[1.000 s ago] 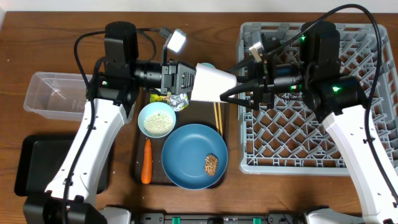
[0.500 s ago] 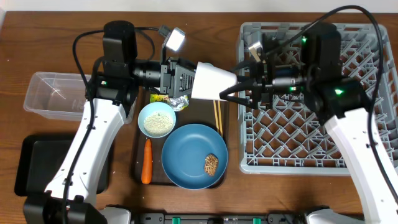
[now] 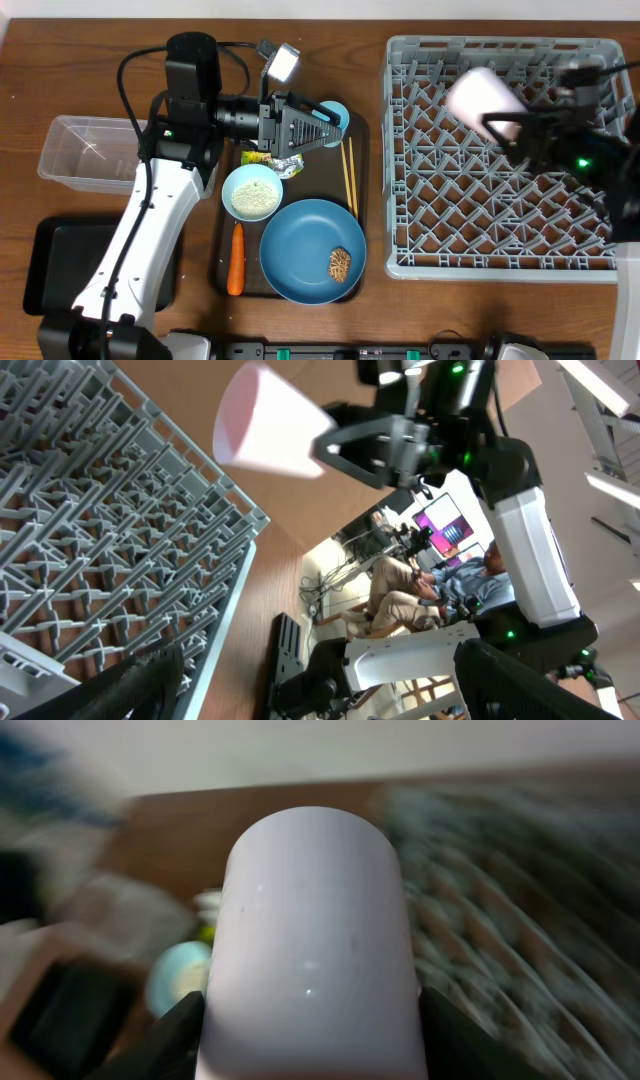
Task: Sort waste into correct bins and load items into the dishwasher rack
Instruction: 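Carry the pink cup with the right gripper into the dish rack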
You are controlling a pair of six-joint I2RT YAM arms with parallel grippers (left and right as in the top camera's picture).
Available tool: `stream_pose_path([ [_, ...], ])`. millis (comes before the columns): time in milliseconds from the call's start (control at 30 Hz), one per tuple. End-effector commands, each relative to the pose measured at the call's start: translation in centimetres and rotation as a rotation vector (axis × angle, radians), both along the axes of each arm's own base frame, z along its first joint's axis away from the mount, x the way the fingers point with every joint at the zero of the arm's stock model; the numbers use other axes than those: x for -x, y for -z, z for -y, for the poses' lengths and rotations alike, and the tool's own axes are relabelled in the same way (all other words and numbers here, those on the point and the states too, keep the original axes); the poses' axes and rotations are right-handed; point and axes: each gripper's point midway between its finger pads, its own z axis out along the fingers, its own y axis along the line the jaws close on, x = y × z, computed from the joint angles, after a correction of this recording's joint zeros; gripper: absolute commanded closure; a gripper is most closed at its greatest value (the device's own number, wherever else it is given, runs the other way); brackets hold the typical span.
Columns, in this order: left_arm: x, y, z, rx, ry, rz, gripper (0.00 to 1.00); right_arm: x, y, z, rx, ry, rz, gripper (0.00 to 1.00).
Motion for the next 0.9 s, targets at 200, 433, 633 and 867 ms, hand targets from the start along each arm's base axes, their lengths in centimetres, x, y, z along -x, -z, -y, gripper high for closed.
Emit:
stream_pose_path([
  [200, 0.7, -1.3, -0.1, 0.017, 0.022, 0.049, 0.12, 2.8, 6.9, 12.6, 0.058, 0.585, -0.39, 0.57],
  [433, 0.7, -1.3, -0.1, 0.017, 0.022, 0.048, 0.12, 4.4, 12.3, 14.2, 0.068, 0.652, -0.674, 0.59],
  [633, 0.7, -1.3, -0.1, 0.017, 0.022, 0.048, 0.12, 3.8, 15.6, 14.5, 0.05, 0.634, -0.799, 0.61],
  [867, 0.7, -1.3, -0.1, 0.017, 0.021, 0.05, 0.12, 2.0, 18.1, 14.9, 0.057, 0.614, -0.829, 0.62],
])
